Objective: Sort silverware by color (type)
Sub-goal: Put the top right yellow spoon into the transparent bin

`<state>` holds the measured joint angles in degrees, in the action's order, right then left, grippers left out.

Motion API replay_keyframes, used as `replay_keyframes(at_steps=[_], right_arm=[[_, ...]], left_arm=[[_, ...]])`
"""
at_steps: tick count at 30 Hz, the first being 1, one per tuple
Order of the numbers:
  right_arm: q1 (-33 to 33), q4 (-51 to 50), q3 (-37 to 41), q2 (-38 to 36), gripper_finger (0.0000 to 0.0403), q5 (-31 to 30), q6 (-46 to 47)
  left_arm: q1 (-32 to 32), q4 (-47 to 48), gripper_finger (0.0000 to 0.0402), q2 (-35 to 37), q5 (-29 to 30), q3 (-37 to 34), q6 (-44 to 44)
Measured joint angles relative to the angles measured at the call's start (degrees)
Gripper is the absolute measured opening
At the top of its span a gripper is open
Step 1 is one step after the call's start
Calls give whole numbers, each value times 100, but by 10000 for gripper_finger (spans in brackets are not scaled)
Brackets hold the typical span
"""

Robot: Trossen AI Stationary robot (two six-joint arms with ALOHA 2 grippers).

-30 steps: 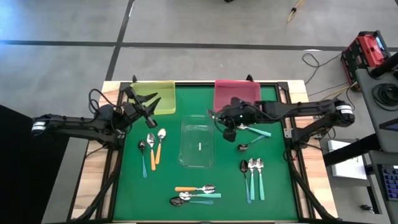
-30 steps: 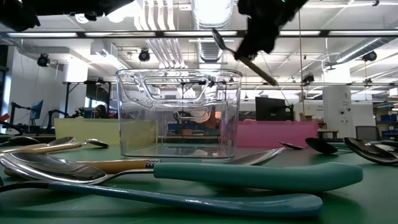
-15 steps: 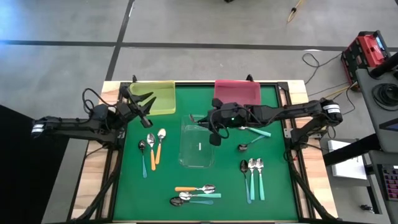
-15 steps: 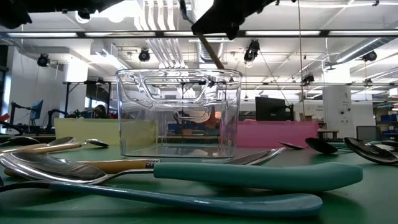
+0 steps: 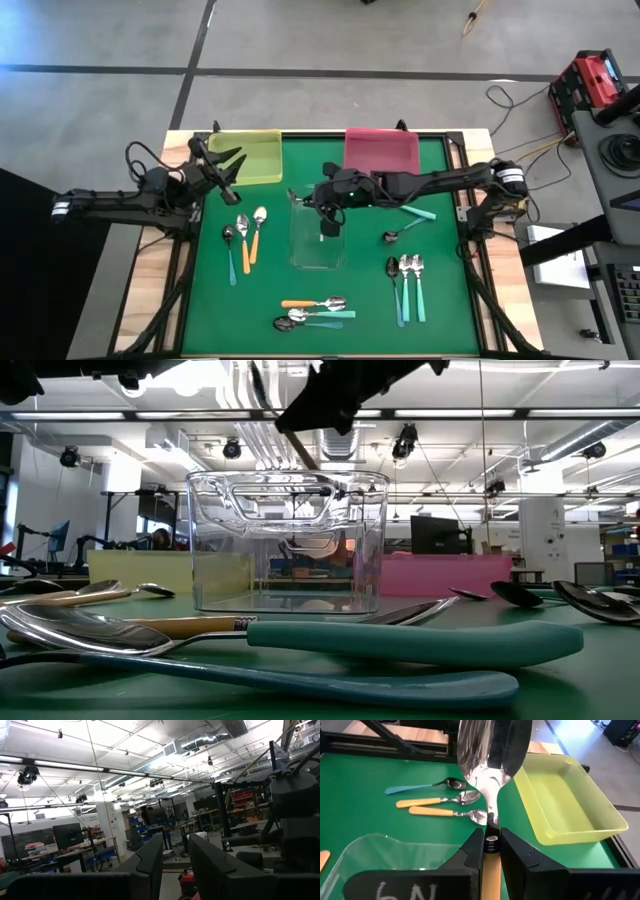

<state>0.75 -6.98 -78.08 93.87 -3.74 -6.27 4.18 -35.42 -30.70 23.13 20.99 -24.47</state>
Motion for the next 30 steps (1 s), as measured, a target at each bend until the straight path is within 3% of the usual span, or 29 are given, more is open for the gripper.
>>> replay_keyframes(at_steps=[3, 10, 17, 24, 30], right_arm=[[0, -11, -169, 173, 31, -60, 286], [-28, -189, -595, 482, 31, -430, 3020], [-175, -1133, -876, 578, 31, -675, 5291], [-384, -2014, -1328, 692, 31, -835, 6529], [-520, -2846, -2159, 1297, 31, -836, 6939]], left_arm=[[0, 8, 77, 0, -1, 0, 0], [-1, 99, 77, 50, 43, 0, -4], [1, 252, 77, 132, 52, 0, -76], [1, 352, 77, 129, 53, 0, -203], [1, 352, 77, 129, 53, 0, -223]])
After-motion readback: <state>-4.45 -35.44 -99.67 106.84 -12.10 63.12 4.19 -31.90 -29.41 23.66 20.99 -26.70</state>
